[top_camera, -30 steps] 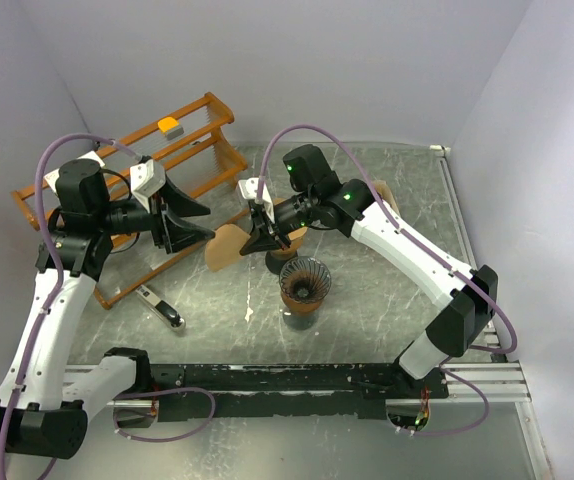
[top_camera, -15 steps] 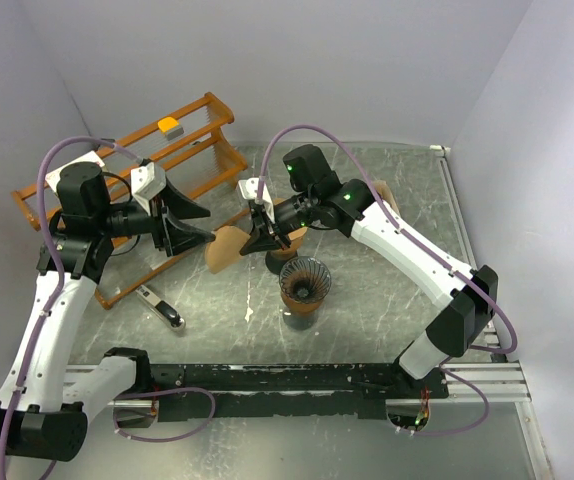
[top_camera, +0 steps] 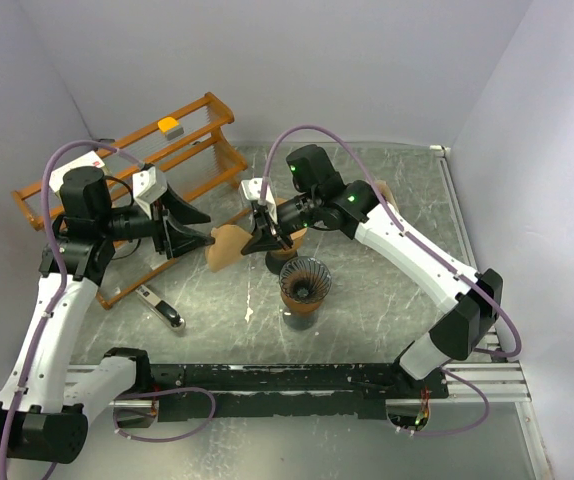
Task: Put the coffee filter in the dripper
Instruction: Place the coffee filter in the coffee dripper.
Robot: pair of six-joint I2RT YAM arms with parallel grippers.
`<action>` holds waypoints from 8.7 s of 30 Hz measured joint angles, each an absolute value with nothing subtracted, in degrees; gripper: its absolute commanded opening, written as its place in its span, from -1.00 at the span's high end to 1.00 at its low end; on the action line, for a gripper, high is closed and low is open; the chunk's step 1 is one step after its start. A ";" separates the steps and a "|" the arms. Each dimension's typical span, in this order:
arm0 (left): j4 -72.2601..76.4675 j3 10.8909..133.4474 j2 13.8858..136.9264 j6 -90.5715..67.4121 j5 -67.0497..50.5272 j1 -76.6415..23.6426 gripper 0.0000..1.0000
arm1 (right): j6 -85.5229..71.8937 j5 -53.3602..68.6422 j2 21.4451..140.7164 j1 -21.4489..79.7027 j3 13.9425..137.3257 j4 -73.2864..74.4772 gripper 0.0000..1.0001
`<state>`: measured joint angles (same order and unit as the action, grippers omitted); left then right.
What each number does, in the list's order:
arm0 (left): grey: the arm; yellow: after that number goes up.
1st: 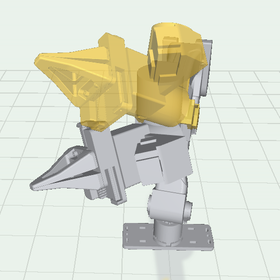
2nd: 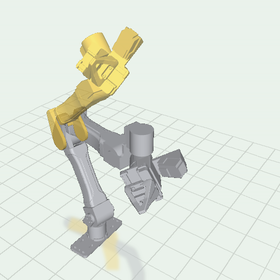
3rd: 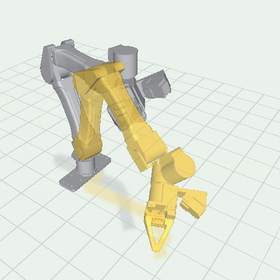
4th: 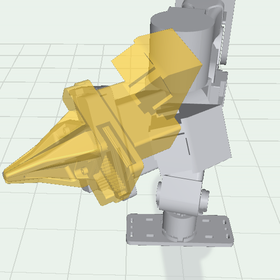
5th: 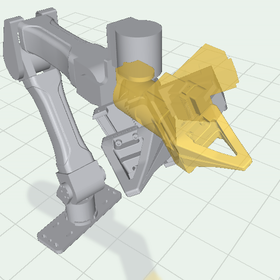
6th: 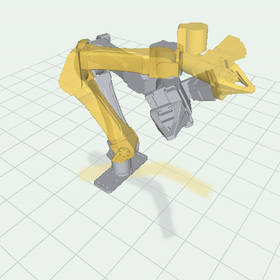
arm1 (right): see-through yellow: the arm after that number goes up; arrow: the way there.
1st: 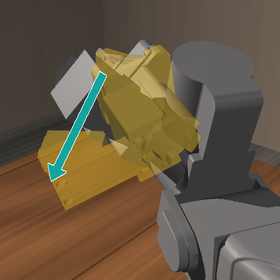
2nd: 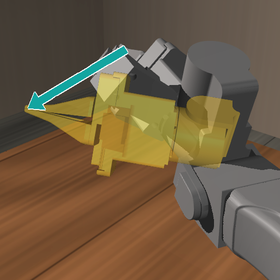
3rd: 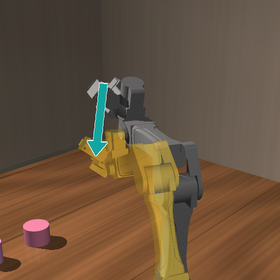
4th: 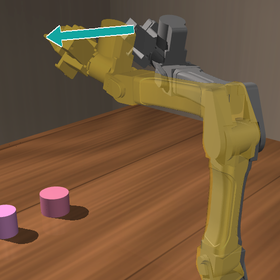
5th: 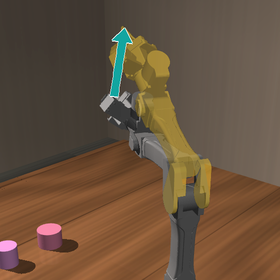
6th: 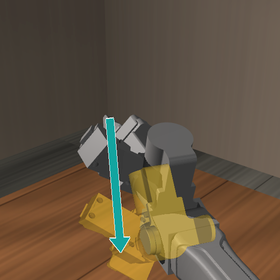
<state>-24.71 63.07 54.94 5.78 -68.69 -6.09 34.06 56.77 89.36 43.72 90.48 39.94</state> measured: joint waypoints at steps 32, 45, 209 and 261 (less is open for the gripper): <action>-23.18 59.90 53.91 5.30 -71.72 -4.32 -0.27 | 34.72 59.57 88.44 41.67 90.63 40.18 1.00; -22.46 65.21 57.04 3.49 -71.61 -4.29 -0.51 | 34.28 59.59 88.49 41.89 90.50 40.12 1.00; -25.61 61.84 52.51 4.01 -71.00 -0.40 -0.69 | 46.44 53.80 92.71 46.26 95.64 52.49 1.00; -31.07 63.16 52.51 8.45 -73.65 -0.43 -0.62 | 42.26 55.07 96.40 47.09 100.51 54.22 1.00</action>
